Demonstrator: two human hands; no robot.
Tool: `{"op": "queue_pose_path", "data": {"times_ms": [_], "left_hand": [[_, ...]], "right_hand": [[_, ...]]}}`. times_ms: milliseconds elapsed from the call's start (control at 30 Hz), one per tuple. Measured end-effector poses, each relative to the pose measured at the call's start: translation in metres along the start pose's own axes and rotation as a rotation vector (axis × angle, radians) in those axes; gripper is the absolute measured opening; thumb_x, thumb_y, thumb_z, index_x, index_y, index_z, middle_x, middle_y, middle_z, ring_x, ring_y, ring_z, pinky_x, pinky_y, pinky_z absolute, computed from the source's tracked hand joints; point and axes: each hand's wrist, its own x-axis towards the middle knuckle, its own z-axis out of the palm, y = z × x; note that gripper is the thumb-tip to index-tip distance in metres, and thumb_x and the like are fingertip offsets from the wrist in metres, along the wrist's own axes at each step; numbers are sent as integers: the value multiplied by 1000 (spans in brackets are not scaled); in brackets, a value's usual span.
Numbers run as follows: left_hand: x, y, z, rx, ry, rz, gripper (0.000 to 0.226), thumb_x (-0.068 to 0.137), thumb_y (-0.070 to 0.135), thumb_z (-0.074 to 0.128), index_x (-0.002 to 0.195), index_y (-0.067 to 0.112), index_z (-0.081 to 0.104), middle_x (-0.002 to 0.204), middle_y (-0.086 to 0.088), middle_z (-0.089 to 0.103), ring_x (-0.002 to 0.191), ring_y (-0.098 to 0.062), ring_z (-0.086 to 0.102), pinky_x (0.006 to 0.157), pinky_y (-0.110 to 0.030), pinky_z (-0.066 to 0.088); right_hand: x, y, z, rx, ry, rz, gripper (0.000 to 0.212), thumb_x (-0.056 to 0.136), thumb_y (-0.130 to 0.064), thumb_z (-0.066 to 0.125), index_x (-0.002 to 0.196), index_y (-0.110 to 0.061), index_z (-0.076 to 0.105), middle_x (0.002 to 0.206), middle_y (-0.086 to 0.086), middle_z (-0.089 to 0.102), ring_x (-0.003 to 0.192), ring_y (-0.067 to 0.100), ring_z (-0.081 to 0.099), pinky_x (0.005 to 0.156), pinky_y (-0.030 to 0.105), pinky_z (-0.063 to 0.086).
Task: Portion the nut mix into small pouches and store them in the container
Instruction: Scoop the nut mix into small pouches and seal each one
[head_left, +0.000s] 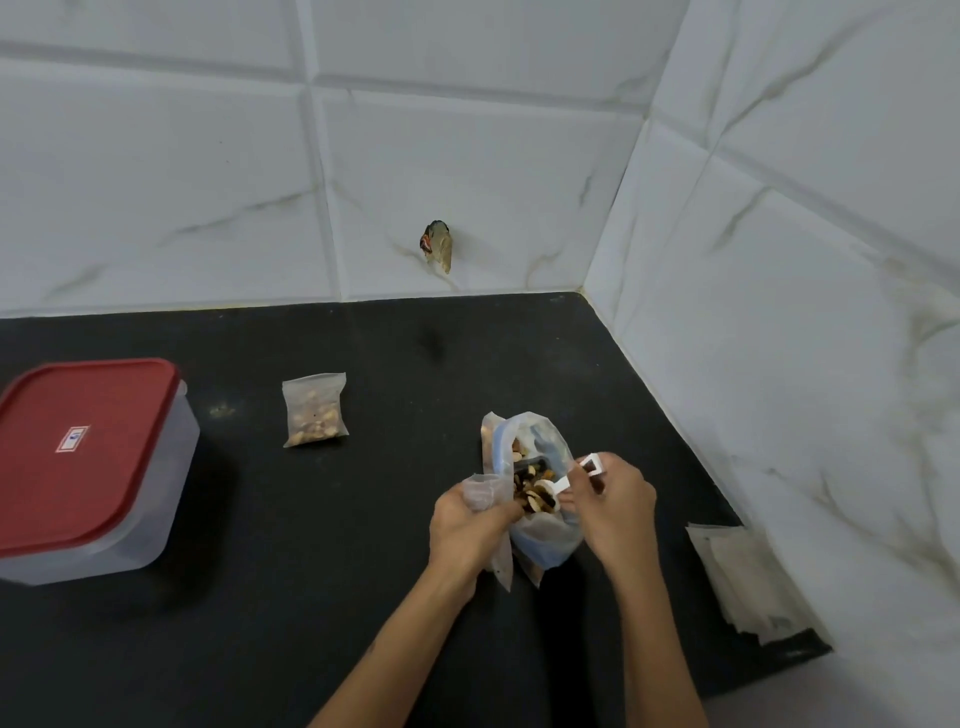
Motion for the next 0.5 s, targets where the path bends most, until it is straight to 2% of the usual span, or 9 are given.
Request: {"op": "queue_pose_path", "data": {"times_ms": [133,200,267,300,400,500], "left_hand": [[-5,4,-1,-77,18,26,23,77,5,71,99,10,68,92,-10,72,87,-20,70,75,-35,59],[-6,7,-1,-72,17,43,20,77,4,70,97,8,68,91,-12,72,87,-21,71,76,-36,59],[-7,9,-1,-54,16,53,17,77,4,70,93,9,68,90,-13,72,87,-23,70,78,-39,59],[-7,10,-2,-50,16,51,16,77,3,70,92,9,68,90,-13,72,87,-23,70,78,-39,59],[-6,9,-4,-52,22,27,17,77,3,70,92,12,68,90,-10,72,85,-19,70,76,-37,59],[-6,8,-5,-48,28,-4,19,74,5,71,91,14,68,88,-10,72,86,-22,71,79,-45,59]], "right_hand": [[9,-2,3,-7,-17,163,12,90,-19,61,100,-12,60,91,3,64,84,15,64,61,19,48],[10,0,8,56,-3,220,5,89,-17,61,91,-12,60,89,4,65,82,16,65,66,27,54],[11,4,11,248,-12,319,6,88,-13,62,84,-10,62,84,9,69,77,20,69,74,38,58],[11,6,11,380,-26,383,6,88,-10,61,84,-7,64,81,13,70,74,23,70,73,40,59],[7,8,7,718,-65,566,3,90,-1,58,89,1,60,79,23,68,70,28,70,63,34,58],[4,7,4,878,-61,655,5,90,1,57,92,6,59,78,24,66,69,26,68,63,33,59]]}}
